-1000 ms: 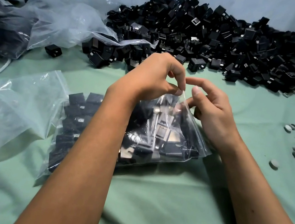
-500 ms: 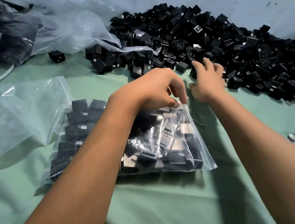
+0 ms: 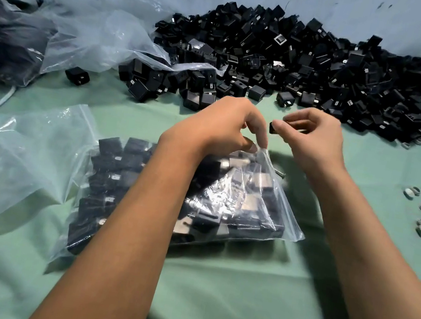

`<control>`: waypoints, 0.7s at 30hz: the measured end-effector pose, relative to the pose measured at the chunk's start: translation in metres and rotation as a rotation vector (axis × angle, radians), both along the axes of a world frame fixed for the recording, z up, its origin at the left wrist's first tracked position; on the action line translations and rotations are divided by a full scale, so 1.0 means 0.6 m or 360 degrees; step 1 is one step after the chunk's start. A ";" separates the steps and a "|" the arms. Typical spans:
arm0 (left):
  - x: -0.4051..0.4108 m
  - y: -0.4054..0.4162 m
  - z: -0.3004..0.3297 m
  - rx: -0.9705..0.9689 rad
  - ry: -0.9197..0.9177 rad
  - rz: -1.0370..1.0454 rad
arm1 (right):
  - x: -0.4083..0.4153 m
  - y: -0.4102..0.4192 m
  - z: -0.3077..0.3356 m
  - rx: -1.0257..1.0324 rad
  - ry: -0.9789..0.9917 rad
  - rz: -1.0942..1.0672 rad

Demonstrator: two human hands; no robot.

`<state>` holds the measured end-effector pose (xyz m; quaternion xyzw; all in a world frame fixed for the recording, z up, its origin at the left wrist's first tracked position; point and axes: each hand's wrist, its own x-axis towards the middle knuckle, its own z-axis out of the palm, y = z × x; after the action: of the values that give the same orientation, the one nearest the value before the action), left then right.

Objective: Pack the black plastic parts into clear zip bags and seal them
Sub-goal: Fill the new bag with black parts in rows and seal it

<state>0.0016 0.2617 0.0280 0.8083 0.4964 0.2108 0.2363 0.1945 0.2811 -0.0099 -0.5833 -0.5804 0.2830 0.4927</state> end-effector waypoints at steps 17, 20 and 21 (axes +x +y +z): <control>0.004 0.002 0.012 0.0345 -0.0135 -0.0022 | 0.017 -0.083 -0.025 0.0180 0.0079 0.0869; 0.002 0.002 0.011 0.0339 -0.0166 -0.0021 | 0.018 -0.081 -0.018 0.0181 0.0186 0.0700; 0.002 0.002 0.011 0.0340 -0.0173 -0.0023 | 0.019 -0.079 -0.018 0.0199 0.0198 0.0623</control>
<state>0.0028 0.2627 0.0343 0.8197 0.4518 0.3044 0.1771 0.2058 0.2337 -0.0208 -0.4090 -0.6675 0.3723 0.4986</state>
